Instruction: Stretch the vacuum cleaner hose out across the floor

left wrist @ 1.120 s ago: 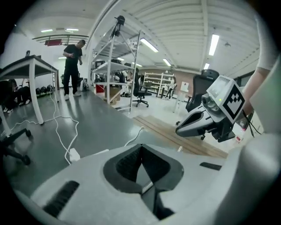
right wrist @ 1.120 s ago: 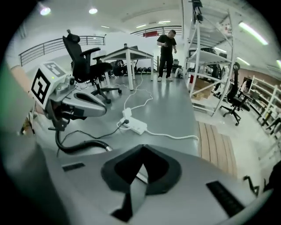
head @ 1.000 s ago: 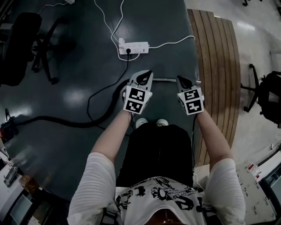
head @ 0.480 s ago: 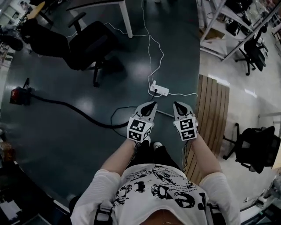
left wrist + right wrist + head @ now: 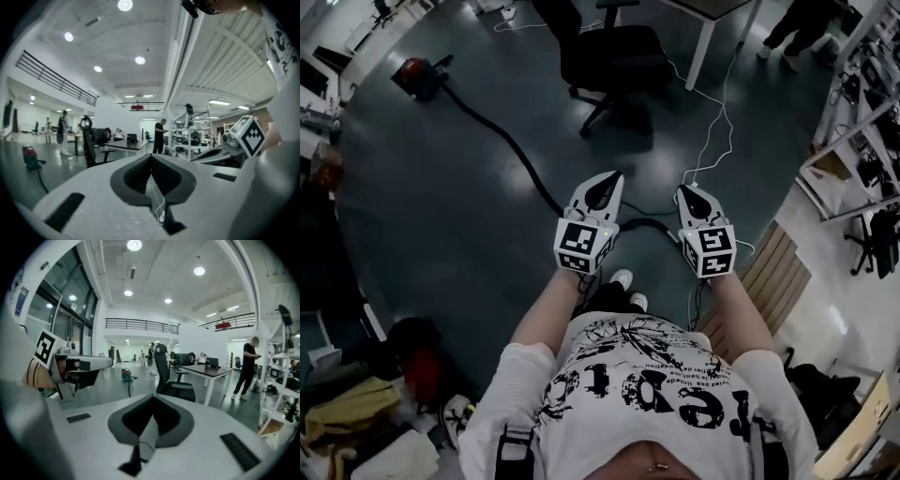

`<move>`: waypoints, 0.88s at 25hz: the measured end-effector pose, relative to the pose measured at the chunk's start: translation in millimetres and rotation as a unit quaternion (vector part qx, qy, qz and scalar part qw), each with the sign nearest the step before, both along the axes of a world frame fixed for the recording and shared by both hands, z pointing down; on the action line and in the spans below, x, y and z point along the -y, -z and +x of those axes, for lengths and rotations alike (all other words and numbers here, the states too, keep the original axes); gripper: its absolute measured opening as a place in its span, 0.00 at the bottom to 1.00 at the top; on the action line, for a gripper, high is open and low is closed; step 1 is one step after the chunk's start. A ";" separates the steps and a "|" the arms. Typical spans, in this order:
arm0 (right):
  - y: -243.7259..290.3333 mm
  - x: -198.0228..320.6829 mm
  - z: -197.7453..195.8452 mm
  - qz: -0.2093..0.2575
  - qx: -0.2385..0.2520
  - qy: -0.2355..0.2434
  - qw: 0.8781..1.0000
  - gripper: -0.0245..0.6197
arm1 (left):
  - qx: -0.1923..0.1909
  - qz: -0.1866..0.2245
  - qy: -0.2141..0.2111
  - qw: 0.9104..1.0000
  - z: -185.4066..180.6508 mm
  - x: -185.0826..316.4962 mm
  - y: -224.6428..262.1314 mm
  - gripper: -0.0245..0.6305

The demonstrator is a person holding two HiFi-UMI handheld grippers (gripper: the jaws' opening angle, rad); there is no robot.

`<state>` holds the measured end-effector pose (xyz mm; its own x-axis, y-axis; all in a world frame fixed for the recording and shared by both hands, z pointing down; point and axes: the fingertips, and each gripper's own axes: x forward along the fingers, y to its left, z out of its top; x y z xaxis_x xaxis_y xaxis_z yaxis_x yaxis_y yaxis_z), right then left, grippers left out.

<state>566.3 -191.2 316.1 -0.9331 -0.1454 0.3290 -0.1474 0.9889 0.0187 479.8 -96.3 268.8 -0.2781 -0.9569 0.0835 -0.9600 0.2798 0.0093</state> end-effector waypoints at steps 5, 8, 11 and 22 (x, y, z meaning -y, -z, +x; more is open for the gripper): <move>5.5 -82.7 -70.7 -0.020 0.014 0.095 0.995 0.04 | -0.003 0.027 0.124 0.992 -51.8 -112.5 16.1 0.04; 13.6 -139.3 -114.2 -0.025 0.021 0.147 0.989 0.04 | 0.021 0.023 0.185 0.982 -79.4 -177.6 22.3 0.04; 26.1 -195.4 -165.6 -0.012 0.032 0.205 0.978 0.04 | 0.028 0.033 0.253 0.967 -116.2 -243.3 27.0 0.04; 52.7 -340.0 -322.3 -0.011 0.062 0.295 0.953 0.04 | 0.027 0.053 0.364 0.930 -242.2 -409.6 40.9 0.04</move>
<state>243.9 148.9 263.5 -0.8826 0.4221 0.2070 0.4345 0.9005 0.0161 237.6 313.3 227.9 -0.8562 -0.5156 -0.0332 -0.5166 0.8557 0.0310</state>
